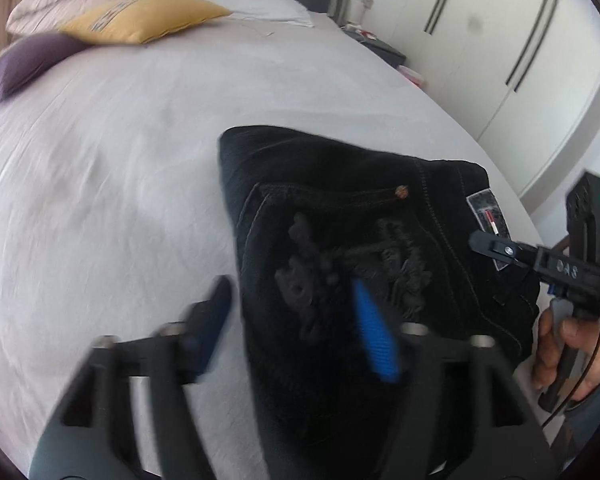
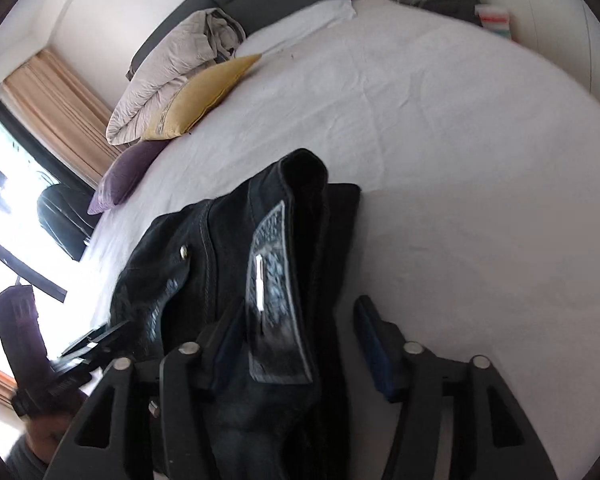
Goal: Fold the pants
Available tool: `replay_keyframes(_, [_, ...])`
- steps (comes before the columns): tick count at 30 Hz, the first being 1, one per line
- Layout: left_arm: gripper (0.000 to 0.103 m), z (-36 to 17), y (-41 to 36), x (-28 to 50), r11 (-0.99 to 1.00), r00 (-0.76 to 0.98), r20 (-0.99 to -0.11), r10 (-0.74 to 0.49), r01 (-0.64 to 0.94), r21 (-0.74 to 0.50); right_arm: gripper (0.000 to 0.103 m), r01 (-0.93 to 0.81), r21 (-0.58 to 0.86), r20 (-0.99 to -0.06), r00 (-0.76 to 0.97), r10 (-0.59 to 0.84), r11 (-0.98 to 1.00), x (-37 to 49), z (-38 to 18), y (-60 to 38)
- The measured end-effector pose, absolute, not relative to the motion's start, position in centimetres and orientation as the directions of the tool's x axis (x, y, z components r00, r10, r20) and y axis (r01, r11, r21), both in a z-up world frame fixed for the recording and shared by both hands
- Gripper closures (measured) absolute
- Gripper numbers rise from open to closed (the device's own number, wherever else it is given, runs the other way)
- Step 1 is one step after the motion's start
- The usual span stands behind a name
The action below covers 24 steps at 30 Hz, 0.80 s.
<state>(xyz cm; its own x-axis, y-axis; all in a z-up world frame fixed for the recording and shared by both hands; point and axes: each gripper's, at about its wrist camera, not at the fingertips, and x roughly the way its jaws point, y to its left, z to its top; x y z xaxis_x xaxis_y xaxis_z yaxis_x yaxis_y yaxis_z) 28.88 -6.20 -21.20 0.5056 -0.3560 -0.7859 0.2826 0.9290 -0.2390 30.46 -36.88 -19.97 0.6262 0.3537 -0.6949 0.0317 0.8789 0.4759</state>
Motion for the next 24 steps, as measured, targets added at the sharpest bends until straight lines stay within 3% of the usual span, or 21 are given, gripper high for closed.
replay_keyframes(3, [0.032, -19.9, -4.3, 26.9, 0.942, 0.551, -0.767, -0.329, 0.255, -0.22, 0.029, 0.083, 0.45, -0.71, 0.637, 0.3, 0.889, 27.6, -18.7, -38.0])
replay_keyframes(7, [0.026, -15.1, -2.5, 21.5, 0.966, 0.702, -0.664, -0.257, 0.213, -0.149, 0.027, 0.185, 0.414, -0.703, 0.687, 0.184, 0.891, 22.2, -15.8, -39.7])
replay_keyframes(8, [0.02, -13.2, -2.3, 19.4, 0.973, 0.757, -0.613, -0.228, 0.199, -0.117, 0.027, 0.192, 0.4, -0.688, 0.709, 0.155, 0.896, 20.5, -14.7, -39.5])
replay_keyframes(9, [0.006, -11.7, -2.3, 17.5, 0.978, 0.798, -0.567, -0.203, 0.189, -0.085, 0.025, 0.195, 0.374, -0.659, 0.744, 0.112, 0.907, 18.6, -13.1, -39.0])
replay_keyframes(10, [0.002, -9.9, -2.5, 15.4, 0.983, 0.845, -0.504, -0.177, 0.179, -0.045, 0.02, 0.188, 0.35, -0.626, 0.776, 0.08, 0.918, 17.2, -11.6, -38.5])
replay_keyframes(12, [0.0, -5.9, -3.1, 10.2, 0.989, 0.937, -0.329, -0.119, 0.142, 0.048, 0.009, 0.178, 0.288, -0.525, 0.851, -0.001, 0.941, 13.5, -7.9, -37.0])
replay_keyframes(13, [0.0, -4.7, -3.3, 8.7, 0.991, 0.956, -0.28, -0.088, 0.113, 0.075, 0.001, 0.18, 0.258, -0.463, 0.885, -0.042, 0.949, 11.5, -6.0, -36.0])
replay_keyframes(14, [0.0, -3.0, -3.6, 6.6, 0.992, 0.974, -0.224, -0.029, 0.055, 0.112, 0.0, 0.179, 0.239, -0.409, 0.91, -0.068, 0.954, 10.3, -4.5, -35.2])
replay_keyframes(17, [0.0, 0.0, -4.0, 3.3, 0.991, 0.98, -0.197, 0.014, 0.013, 0.136, 0.0, 0.168, 0.172, -0.25, 0.961, -0.122, 0.971, 6.0, 0.1, -32.6])
replay_keyframes(21, [0.0, 3.4, -3.1, -1.2, 0.997, 0.991, -0.137, 0.009, 0.001, 0.075, 0.0, 0.142, 0.104, -0.125, 0.984, -0.128, 0.984, 1.5, 5.0, -30.2])
replay_keyframes(24, [0.0, 4.3, -2.8, -2.0, 0.998, 0.979, -0.2, -0.028, 0.04, 0.057, 0.0, 0.111, 0.094, -0.079, 0.991, -0.104, 0.989, -0.7, 7.3, -29.1])
